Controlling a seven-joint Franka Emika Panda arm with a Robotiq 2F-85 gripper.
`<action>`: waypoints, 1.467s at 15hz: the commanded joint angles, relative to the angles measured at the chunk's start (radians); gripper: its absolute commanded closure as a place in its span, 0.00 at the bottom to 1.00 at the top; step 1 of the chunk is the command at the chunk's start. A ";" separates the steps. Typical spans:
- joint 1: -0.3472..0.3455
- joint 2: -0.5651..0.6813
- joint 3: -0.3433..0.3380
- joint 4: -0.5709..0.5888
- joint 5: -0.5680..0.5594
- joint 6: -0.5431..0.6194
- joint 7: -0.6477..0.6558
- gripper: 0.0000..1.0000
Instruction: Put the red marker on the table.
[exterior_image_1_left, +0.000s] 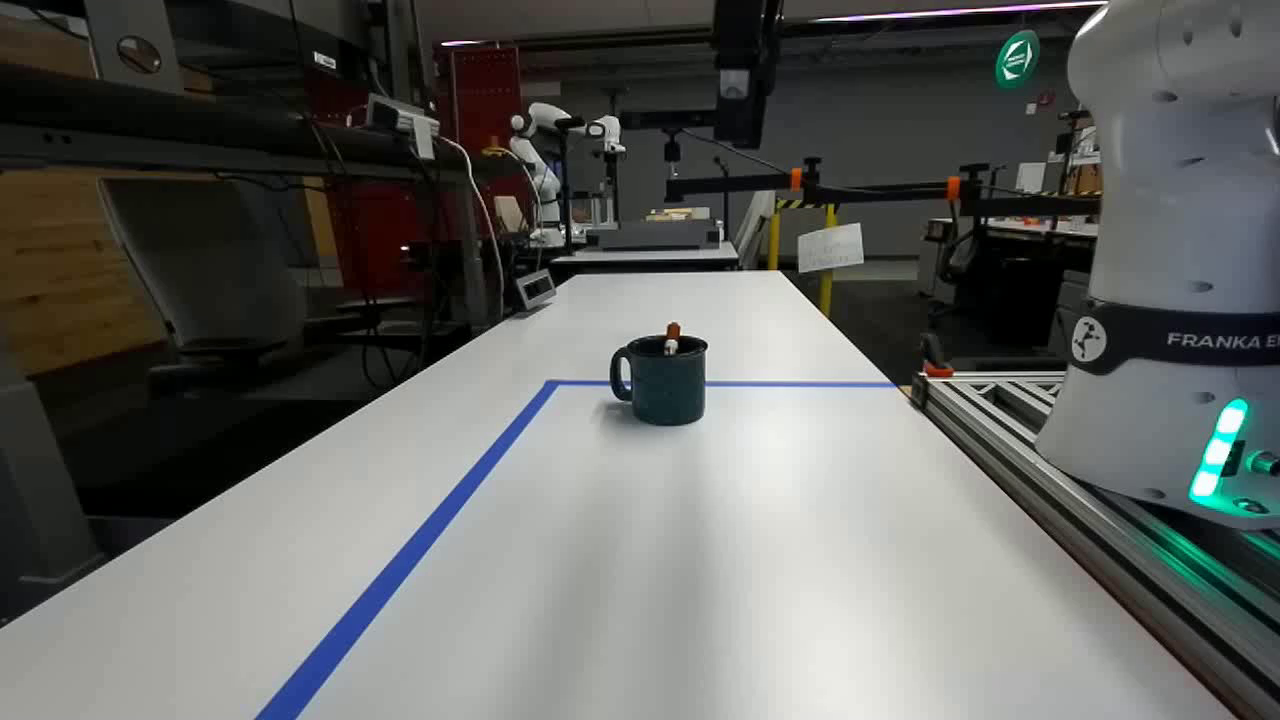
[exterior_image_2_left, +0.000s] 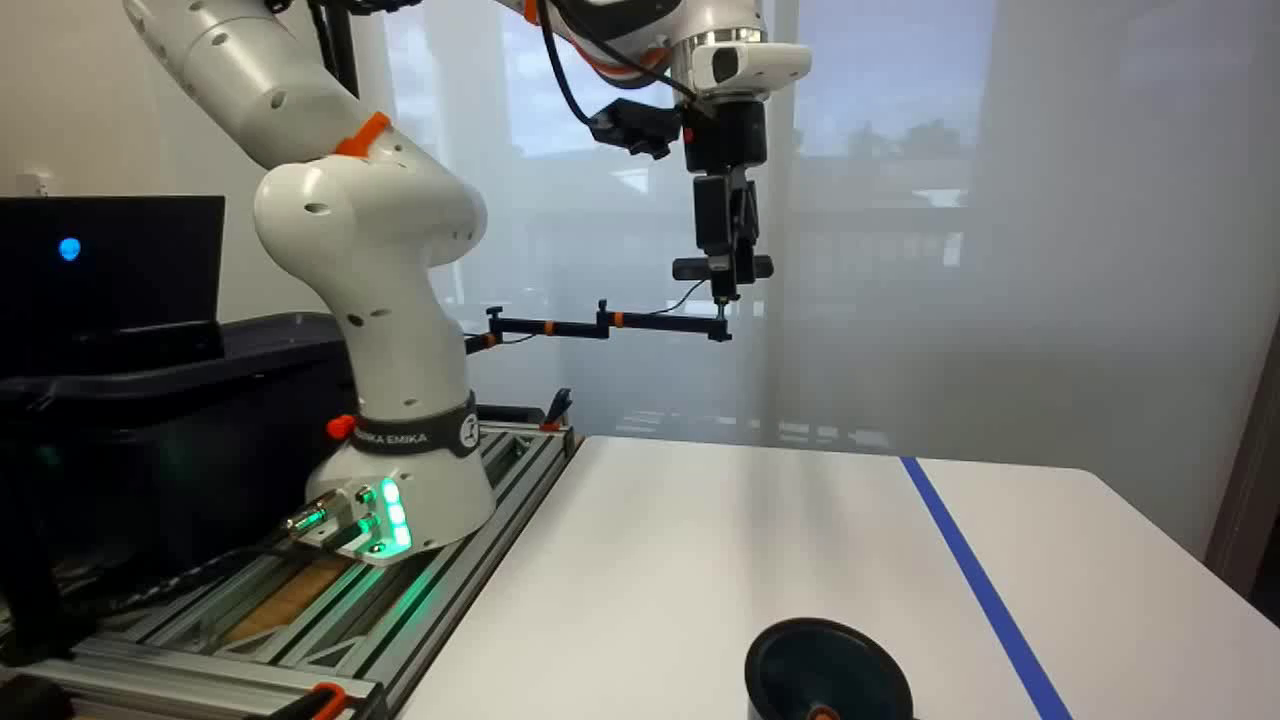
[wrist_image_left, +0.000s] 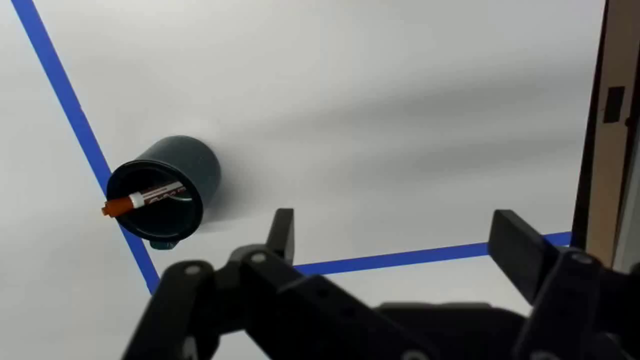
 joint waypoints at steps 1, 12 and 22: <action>0.004 0.002 -0.004 -0.006 -0.003 -0.005 0.002 0.00; 0.011 0.071 -0.132 0.003 -0.073 0.019 -0.320 0.00; -0.069 0.292 -0.327 0.015 -0.395 0.022 -0.808 0.00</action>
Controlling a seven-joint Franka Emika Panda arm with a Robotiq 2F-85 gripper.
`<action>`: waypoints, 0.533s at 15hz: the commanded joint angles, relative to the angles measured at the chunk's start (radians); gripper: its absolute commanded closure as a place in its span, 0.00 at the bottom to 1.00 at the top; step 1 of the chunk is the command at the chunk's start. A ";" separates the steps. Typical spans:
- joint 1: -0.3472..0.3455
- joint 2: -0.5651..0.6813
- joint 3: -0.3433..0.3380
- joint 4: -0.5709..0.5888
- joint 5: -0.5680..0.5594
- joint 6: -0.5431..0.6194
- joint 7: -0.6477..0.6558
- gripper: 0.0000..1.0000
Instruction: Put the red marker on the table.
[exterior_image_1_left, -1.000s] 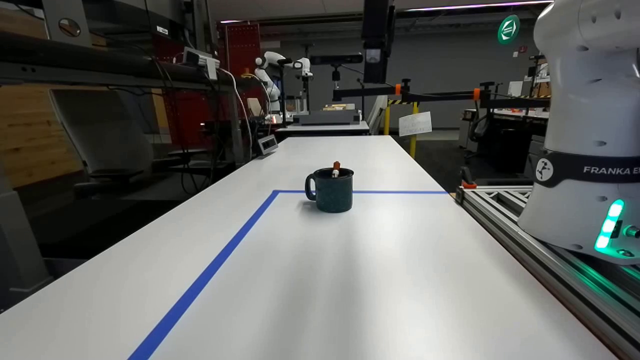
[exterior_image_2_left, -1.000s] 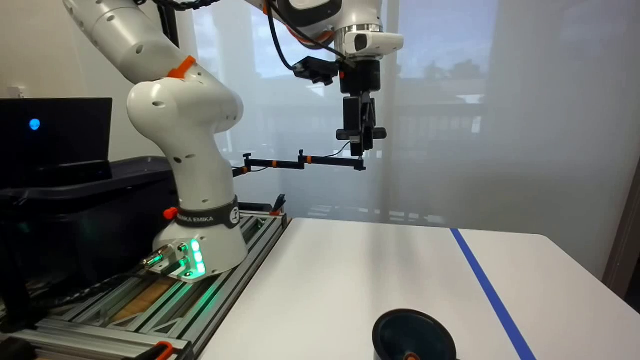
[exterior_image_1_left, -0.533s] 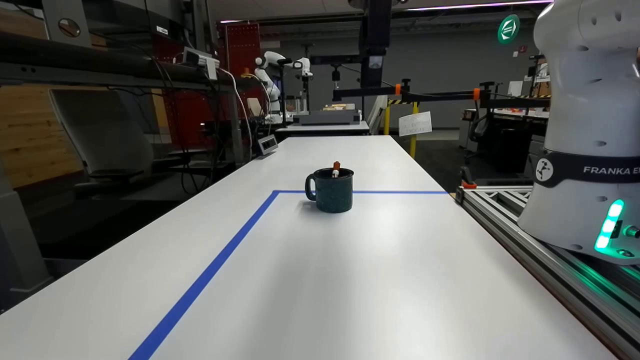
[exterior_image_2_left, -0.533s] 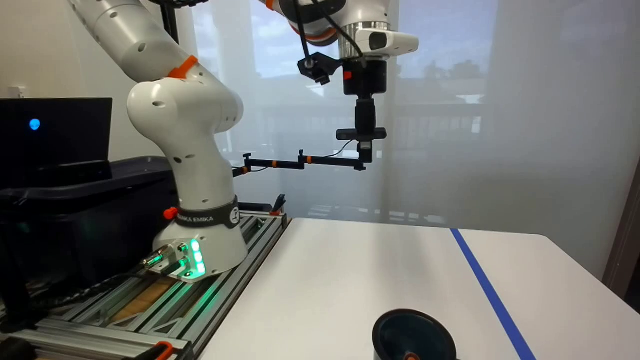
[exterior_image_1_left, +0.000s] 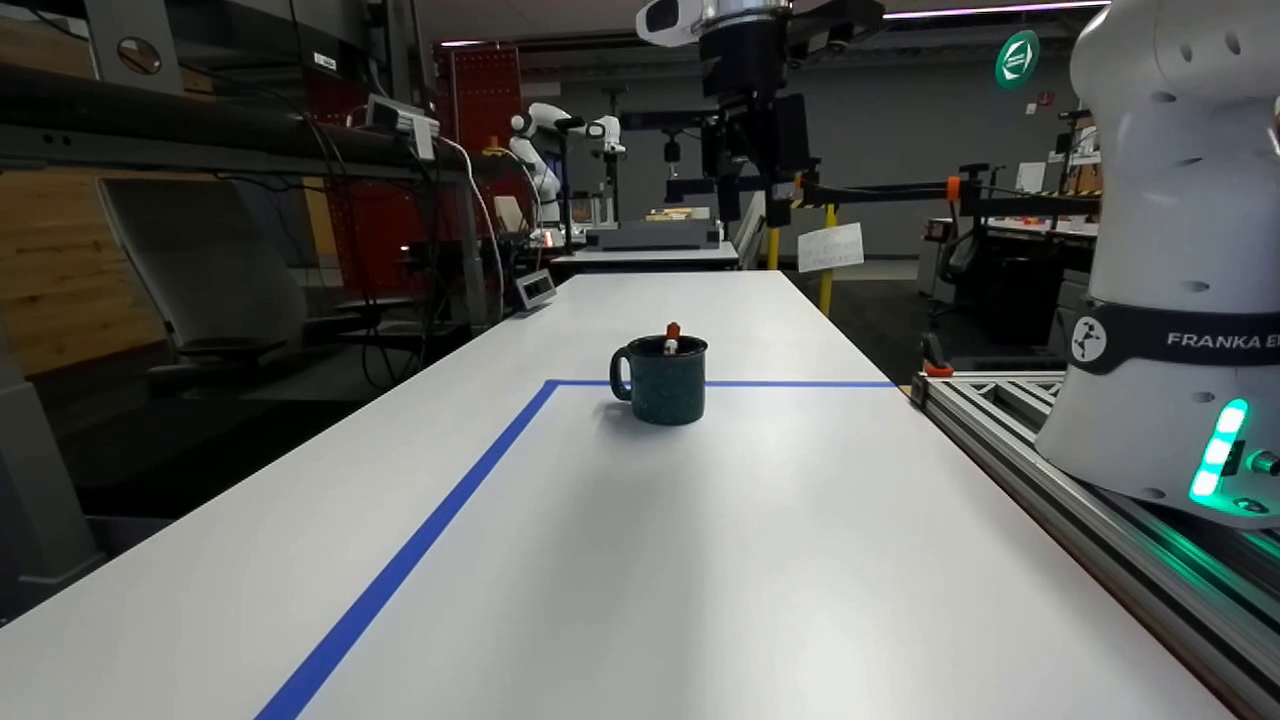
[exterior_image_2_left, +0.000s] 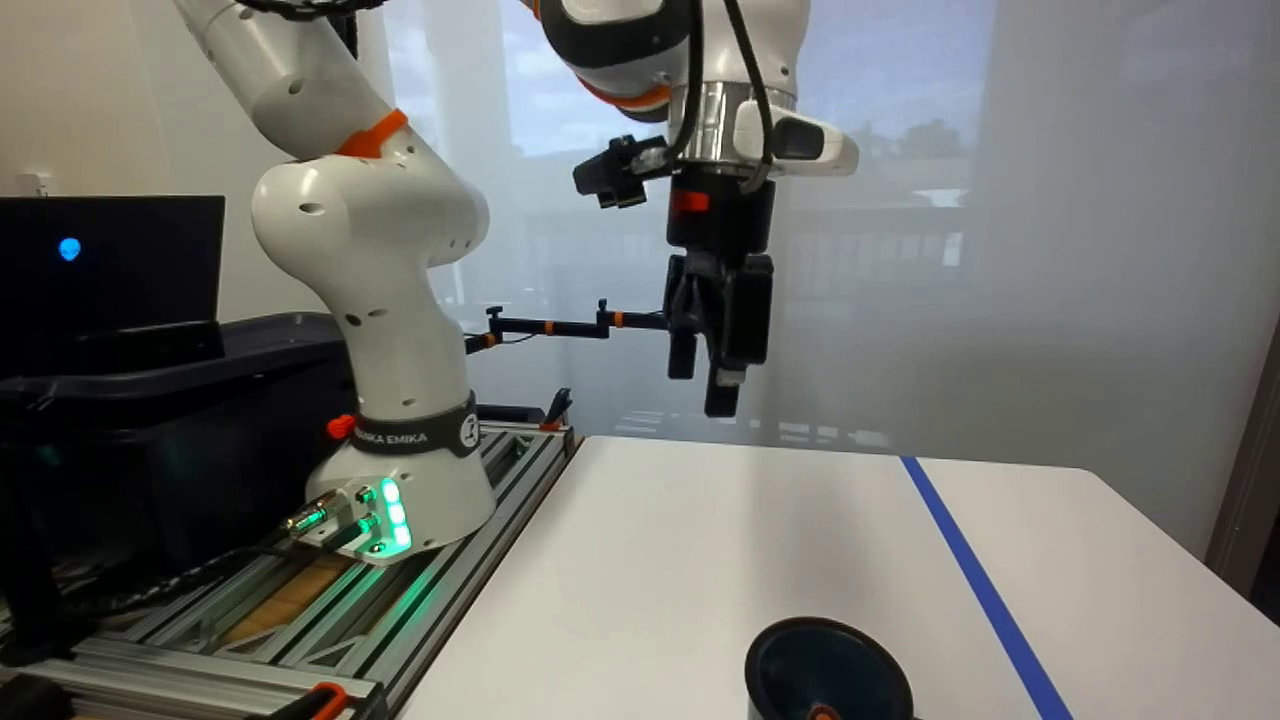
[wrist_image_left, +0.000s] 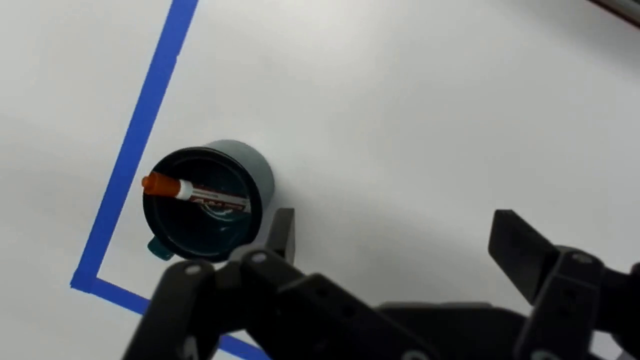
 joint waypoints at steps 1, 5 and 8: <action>-0.051 0.121 0.017 0.001 -0.163 0.023 -0.035 0.00; -0.094 0.211 0.044 0.001 -0.408 0.127 0.004 0.00; -0.077 0.209 0.028 0.005 -0.368 0.107 -0.010 0.00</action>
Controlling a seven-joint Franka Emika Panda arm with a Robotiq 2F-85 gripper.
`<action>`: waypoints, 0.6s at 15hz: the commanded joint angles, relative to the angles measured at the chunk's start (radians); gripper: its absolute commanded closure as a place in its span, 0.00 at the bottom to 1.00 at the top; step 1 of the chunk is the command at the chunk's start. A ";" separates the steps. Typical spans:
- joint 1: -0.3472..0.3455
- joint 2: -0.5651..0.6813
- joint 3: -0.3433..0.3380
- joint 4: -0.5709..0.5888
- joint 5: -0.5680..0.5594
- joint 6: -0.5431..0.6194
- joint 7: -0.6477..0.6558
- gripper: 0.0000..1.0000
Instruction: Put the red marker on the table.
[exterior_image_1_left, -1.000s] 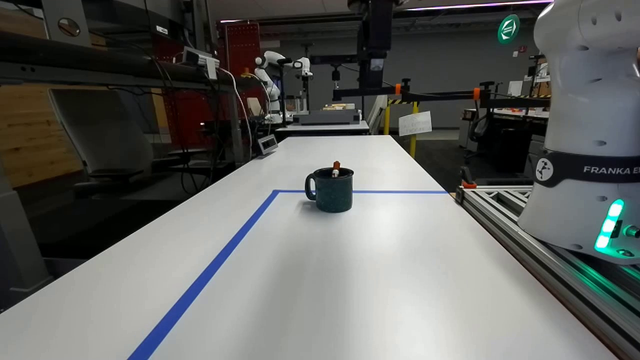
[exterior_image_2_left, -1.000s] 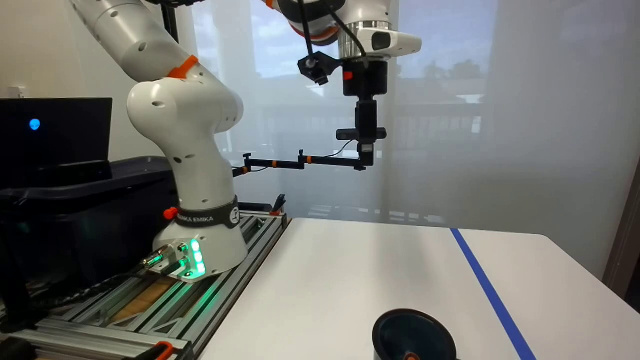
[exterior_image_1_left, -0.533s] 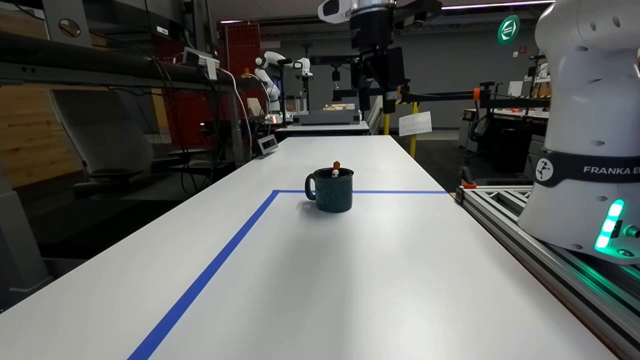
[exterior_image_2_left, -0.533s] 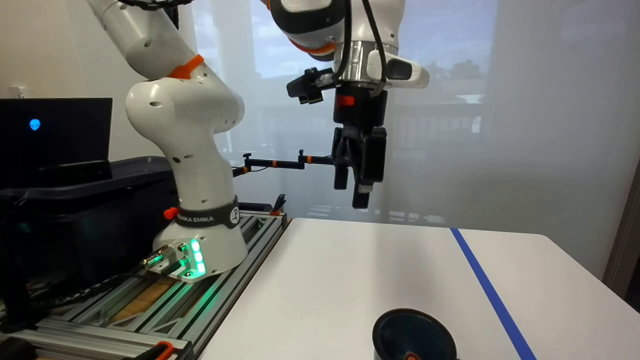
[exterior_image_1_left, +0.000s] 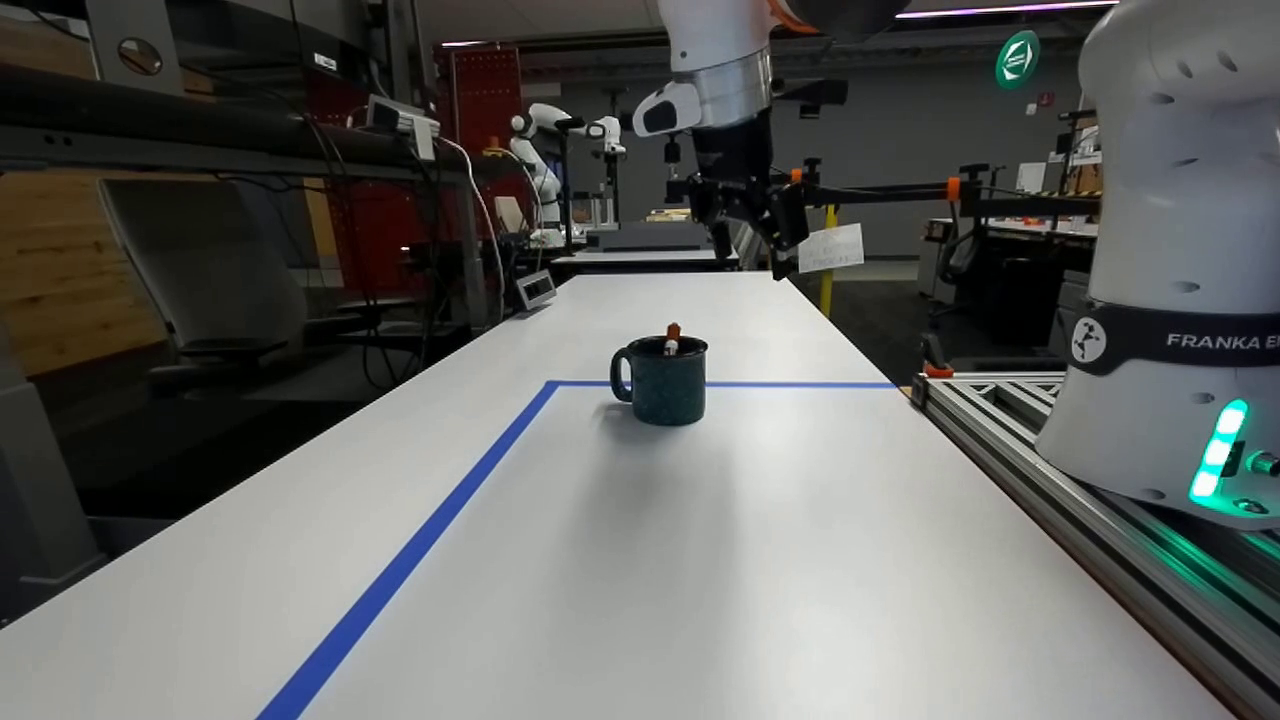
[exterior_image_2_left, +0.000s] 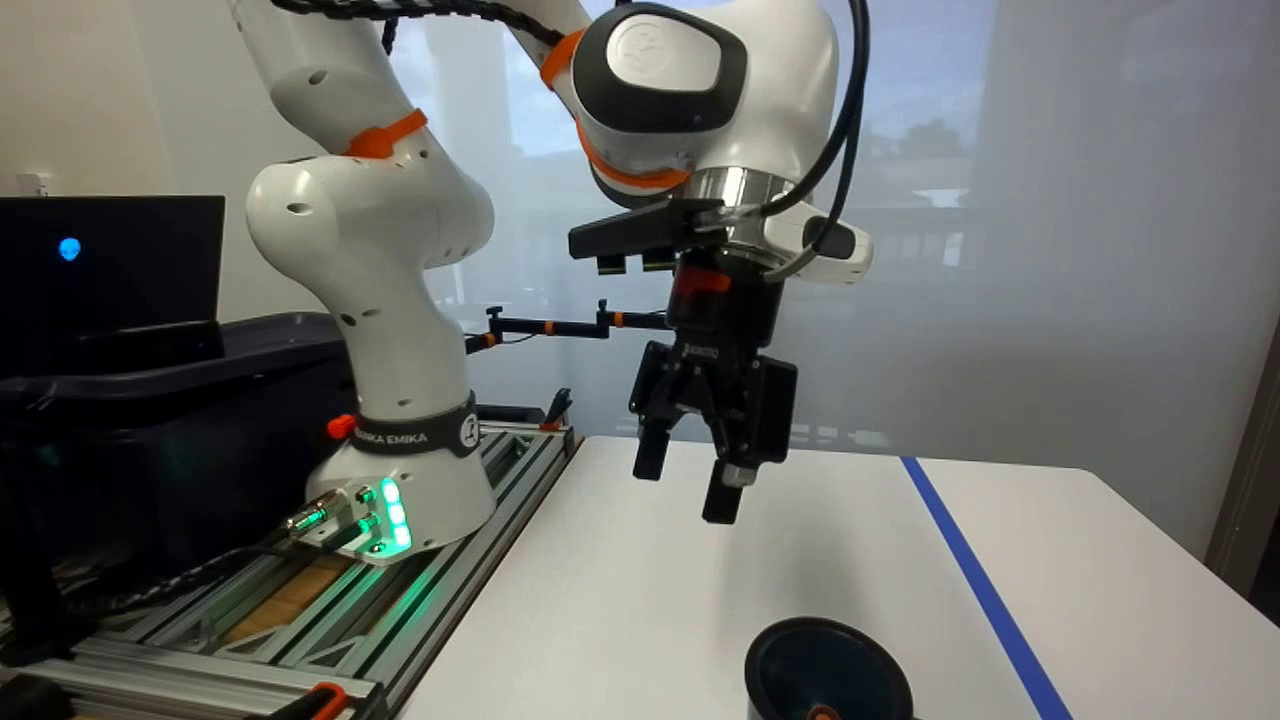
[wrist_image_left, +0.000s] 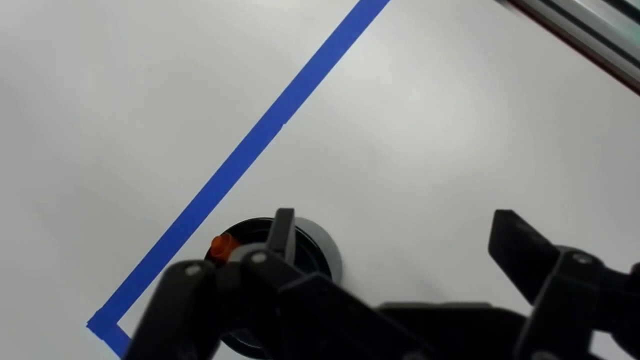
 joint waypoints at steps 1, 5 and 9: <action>0.001 0.007 0.001 0.003 -0.005 0.000 0.000 0.00; -0.021 0.014 0.021 0.007 -0.181 0.061 -0.007 0.00; -0.021 0.043 -0.013 0.022 -0.335 0.138 -0.032 0.00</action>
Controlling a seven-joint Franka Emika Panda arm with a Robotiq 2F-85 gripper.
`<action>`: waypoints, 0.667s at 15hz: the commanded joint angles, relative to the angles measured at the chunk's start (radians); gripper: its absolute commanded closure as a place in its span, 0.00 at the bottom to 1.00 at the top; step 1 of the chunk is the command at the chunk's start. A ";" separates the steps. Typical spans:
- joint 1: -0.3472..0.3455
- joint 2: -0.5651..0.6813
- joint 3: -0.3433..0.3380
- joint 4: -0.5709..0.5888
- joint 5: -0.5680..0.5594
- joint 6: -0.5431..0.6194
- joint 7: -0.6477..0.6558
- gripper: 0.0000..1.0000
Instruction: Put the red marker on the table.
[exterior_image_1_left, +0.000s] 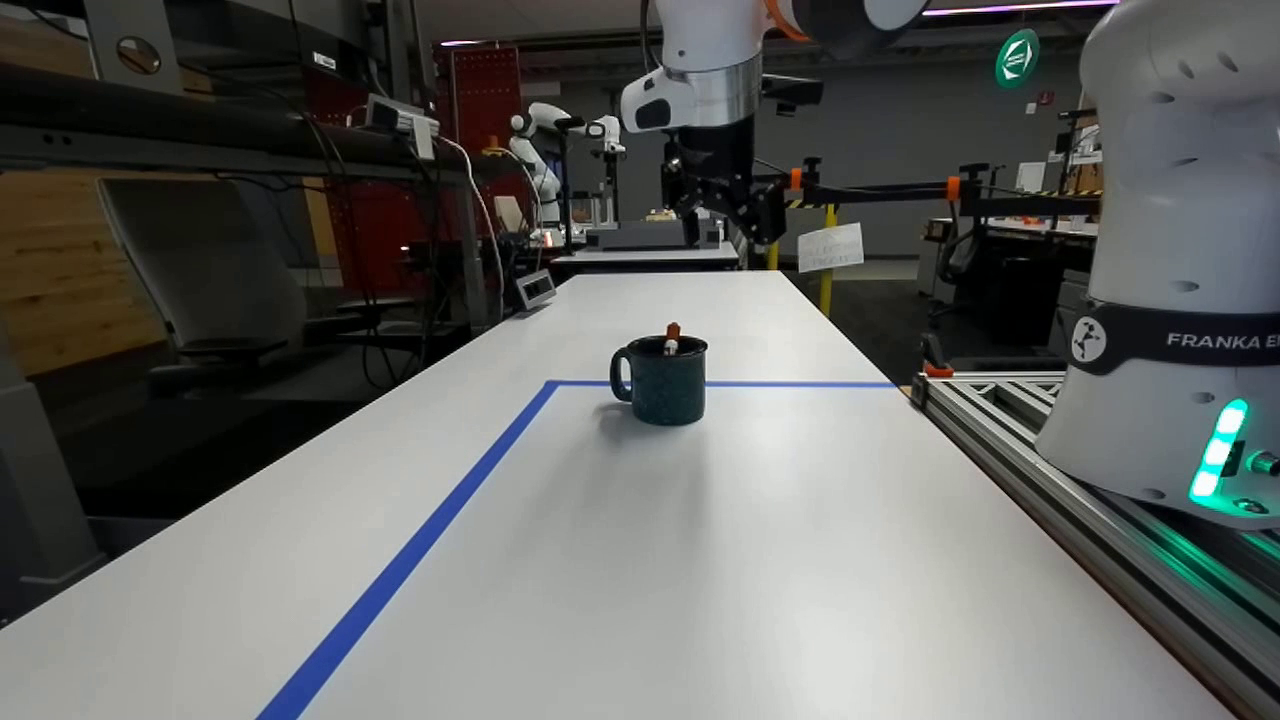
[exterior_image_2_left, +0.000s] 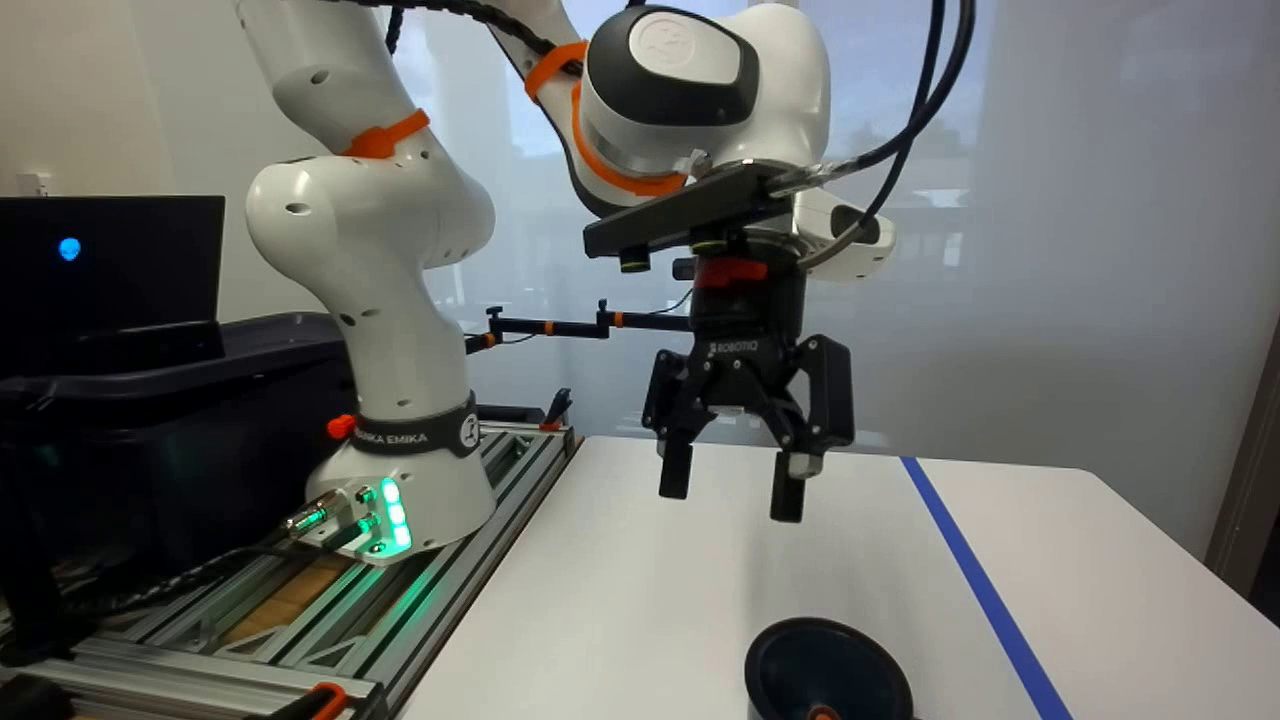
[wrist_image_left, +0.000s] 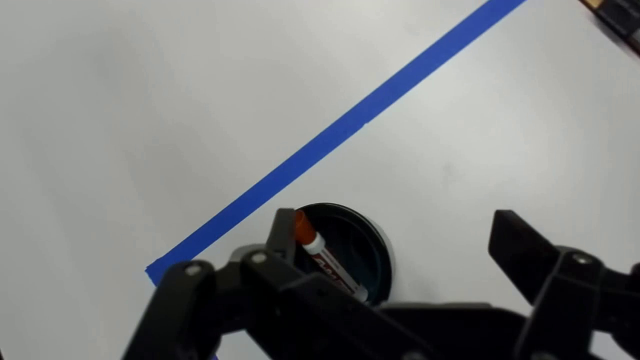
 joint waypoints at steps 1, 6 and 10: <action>-0.011 0.034 -0.029 0.014 -0.114 0.080 -0.029 0.00; -0.032 0.110 -0.080 0.034 -0.194 0.203 -0.057 0.00; -0.055 0.171 -0.109 0.057 -0.206 0.285 -0.095 0.00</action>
